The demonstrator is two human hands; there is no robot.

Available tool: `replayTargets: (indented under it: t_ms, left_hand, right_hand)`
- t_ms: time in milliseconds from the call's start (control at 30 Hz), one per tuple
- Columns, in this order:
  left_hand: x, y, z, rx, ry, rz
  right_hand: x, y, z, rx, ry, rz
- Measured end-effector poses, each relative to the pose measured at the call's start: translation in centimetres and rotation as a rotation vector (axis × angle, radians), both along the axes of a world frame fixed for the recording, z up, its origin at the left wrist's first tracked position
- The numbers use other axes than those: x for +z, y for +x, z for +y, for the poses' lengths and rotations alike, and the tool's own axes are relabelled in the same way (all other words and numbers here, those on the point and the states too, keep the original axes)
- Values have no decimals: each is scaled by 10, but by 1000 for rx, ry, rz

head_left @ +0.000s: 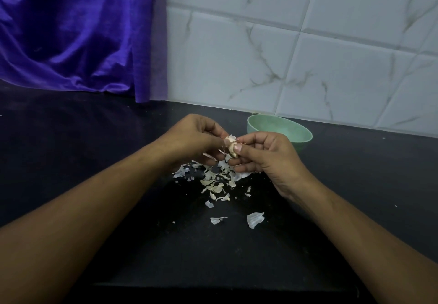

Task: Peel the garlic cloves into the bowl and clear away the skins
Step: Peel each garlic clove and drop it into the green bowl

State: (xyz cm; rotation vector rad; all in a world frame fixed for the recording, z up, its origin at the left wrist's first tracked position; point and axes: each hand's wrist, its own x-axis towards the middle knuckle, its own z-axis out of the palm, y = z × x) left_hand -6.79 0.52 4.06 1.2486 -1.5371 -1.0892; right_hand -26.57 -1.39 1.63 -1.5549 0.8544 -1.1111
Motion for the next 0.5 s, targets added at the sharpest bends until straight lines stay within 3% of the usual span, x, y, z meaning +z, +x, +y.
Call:
replayTargets:
  t_ms: [500]
  left_hand:
    - [3,5,-3,57,-52,-8]
  right_hand:
    - [-1,-2,-3,-36,-190,206]
